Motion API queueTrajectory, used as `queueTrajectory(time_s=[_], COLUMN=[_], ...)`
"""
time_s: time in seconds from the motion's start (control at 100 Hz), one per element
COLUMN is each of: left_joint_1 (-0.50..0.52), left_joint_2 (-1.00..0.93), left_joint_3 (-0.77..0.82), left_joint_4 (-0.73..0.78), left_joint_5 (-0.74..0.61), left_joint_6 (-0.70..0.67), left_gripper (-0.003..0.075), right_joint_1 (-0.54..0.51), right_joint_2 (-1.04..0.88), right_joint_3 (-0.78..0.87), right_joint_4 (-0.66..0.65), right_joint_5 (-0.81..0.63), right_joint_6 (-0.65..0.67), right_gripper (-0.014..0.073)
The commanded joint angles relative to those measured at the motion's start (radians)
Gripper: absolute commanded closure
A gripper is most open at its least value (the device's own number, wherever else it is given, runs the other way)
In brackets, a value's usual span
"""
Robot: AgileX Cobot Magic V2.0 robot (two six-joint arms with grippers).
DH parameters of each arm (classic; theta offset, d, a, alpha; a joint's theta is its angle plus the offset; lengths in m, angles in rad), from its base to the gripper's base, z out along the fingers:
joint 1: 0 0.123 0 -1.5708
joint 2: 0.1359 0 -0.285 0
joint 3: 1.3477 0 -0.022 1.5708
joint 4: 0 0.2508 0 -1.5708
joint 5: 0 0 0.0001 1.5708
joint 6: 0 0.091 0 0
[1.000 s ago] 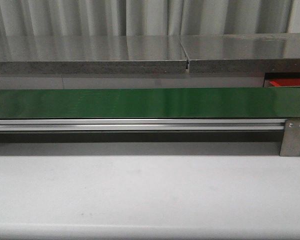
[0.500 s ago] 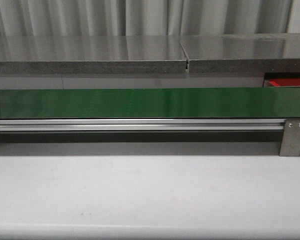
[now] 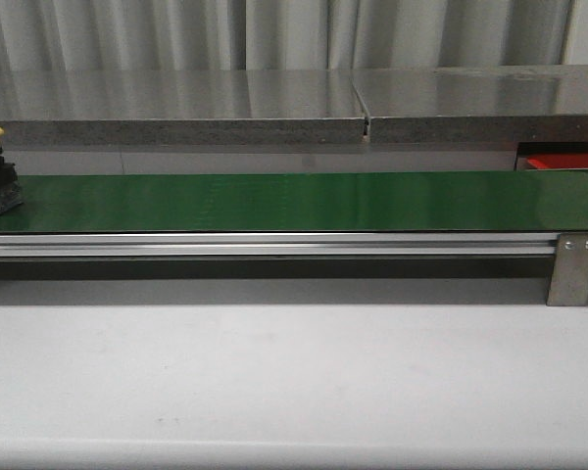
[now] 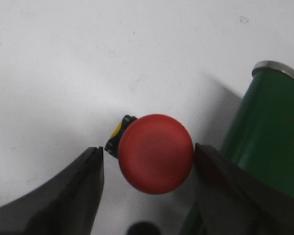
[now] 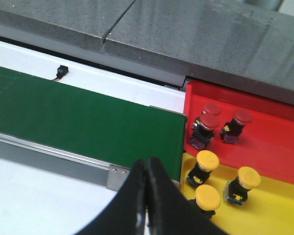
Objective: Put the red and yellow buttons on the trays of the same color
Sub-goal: 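Move the left gripper to the last red push button and grasp it, then set the red button on the belt start and open the left gripper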
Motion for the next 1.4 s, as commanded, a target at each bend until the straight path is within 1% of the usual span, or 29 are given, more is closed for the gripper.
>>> queueTrajectory(time_s=[0.0, 0.35, 0.42, 0.57, 0.63, 0.68, 0.83, 1.0, 1.11, 1.24, 1.39], left_joint_1=[0.000, 0.000, 0.000, 0.000, 0.000, 0.000, 0.000, 0.000, -0.002, -0.021, -0.051], left_joint_2=[-0.050, -0.037, -0.037, -0.037, -0.037, -0.037, -0.065, -0.175, -0.275, -0.381, -0.425], left_joint_3=[-0.030, -0.028, -0.028, -0.028, -0.028, -0.028, -0.028, -0.022, 0.040, 0.124, 0.152], left_joint_4=[-0.032, -0.032, -0.030, -0.030, -0.030, -0.030, -0.026, -0.002, -0.004, -0.009, -0.011], left_joint_5=[-0.064, -0.068, -0.068, -0.076, -0.077, -0.077, -0.077, -0.067, -0.087, -0.110, -0.099], left_joint_6=[-0.007, -0.007, -0.007, -0.007, -0.004, -0.004, 0.024, 0.047, 0.054, 0.100, 0.100], left_gripper=[0.0331, 0.0342, 0.0380, 0.0515, 0.0550, 0.0565, 0.0567, 0.0567, 0.0567, 0.0567, 0.0567], right_joint_1=[0.001, 0.001, 0.001, 0.001, 0.001, 0.001, 0.001, 0.001, 0.001, 0.001, 0.001], right_joint_2=[0.001, 0.001, 0.001, 0.001, 0.001, 0.001, 0.001, 0.001, 0.001, 0.001, 0.001], right_joint_3=[-0.022, -0.022, -0.022, -0.022, -0.022, -0.022, -0.022, -0.022, -0.022, -0.022, -0.022], right_joint_4=[0.009, 0.009, 0.009, 0.009, 0.009, 0.009, 0.009, 0.009, 0.009, 0.009, 0.009], right_joint_5=[-0.074, -0.074, -0.074, -0.074, -0.074, -0.074, -0.075, -0.075, -0.075, -0.074, -0.074], right_joint_6=[-0.006, -0.006, -0.006, -0.006, -0.006, -0.006, -0.006, -0.006, -0.006, -0.006, -0.006], right_gripper=[0.0684, 0.0684, 0.0684, 0.0684, 0.0684, 0.0684, 0.0684, 0.0684, 0.0684, 0.0684, 0.0684])
